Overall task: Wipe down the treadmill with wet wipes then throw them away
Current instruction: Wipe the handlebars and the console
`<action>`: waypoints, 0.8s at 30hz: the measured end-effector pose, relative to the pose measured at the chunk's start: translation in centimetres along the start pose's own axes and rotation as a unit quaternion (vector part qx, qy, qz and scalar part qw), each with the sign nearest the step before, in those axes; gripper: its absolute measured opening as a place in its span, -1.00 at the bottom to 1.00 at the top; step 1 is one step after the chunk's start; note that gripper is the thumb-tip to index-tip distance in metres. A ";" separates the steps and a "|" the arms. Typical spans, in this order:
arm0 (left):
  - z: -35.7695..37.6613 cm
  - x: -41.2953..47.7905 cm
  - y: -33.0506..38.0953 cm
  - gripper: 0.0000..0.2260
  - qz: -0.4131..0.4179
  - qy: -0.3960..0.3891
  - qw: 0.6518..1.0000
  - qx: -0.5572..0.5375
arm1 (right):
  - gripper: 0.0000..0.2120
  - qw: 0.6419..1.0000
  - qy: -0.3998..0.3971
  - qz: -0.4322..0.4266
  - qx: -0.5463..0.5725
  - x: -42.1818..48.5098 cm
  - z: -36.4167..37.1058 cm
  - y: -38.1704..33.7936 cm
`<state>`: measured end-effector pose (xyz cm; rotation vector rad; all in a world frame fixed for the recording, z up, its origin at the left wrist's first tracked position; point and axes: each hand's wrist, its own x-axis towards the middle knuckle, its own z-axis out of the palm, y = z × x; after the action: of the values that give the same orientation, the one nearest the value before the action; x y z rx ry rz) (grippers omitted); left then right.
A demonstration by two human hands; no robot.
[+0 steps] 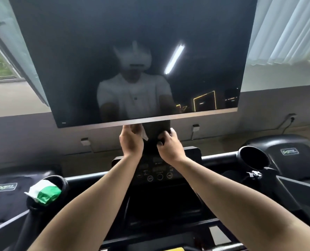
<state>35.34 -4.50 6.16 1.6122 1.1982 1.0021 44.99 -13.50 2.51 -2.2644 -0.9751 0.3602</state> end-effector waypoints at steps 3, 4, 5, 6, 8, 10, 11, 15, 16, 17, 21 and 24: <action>0.5 -0.3 -1.2 -0.95 0.033 -0.001 0.999 0.041 | -0.75 0.998 -0.016 -0.024 -0.047 -0.3 0.3 0.6; 0.5 -0.7 -1.7 -0.94 0.047 -0.003 0.997 0.059 | -0.76 0.997 -0.018 -0.026 -0.068 -0.4 0.5 0.8; 0.5 -1.1 -2.4 -0.92 0.056 -0.009 0.994 0.091 | -0.76 0.996 -0.019 -0.028 -0.085 -0.4 0.6 1.0; 0.5 -1.4 -3.1 -0.88 0.061 -0.022 0.990 0.129 | -0.75 0.995 -0.019 -0.030 -0.098 -0.4 0.6 1.0; 0.1 -2.0 -3.9 -0.79 0.060 -0.056 0.973 0.216 | -0.73 0.993 -0.013 -0.034 -0.109 -0.4 0.8 0.9; -0.2 -2.0 -3.9 -0.77 0.048 -0.084 0.950 0.297 | -0.72 0.993 -0.011 -0.036 -0.110 -0.5 0.8 0.9; -0.3 -1.9 -3.7 -0.78 0.037 -0.093 0.940 0.325 | -0.71 0.993 -0.011 -0.036 -0.109 -0.5 0.8 0.9; -0.3 -1.6 -2.8 -0.71 0.010 -0.112 0.931 0.348 | -0.69 0.993 -0.022 -0.038 -0.107 -0.6 0.3 1.0; -0.4 -1.5 -2.9 -0.71 0.009 -0.114 0.932 0.345 | -0.69 0.993 -0.022 -0.038 -0.105 -0.6 0.3 1.1; -0.5 -1.4 -3.1 -0.71 0.012 -0.110 0.937 0.332 | -0.69 0.994 -0.022 -0.039 -0.104 -0.5 0.2 1.1; -0.7 -0.4 -2.1 -0.83 0.057 -0.043 0.978 0.199 | -0.72 0.994 -0.018 -0.046 -0.098 -0.6 0.3 1.1; -0.6 0.2 -0.5 -0.86 0.069 0.002 0.985 0.156 | -0.75 0.994 -0.014 -0.044 -0.100 -0.7 0.2 1.0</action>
<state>34.71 -4.09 5.84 1.9616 1.3104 0.9367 44.99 -14.43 1.67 -2.3898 -1.1655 0.2670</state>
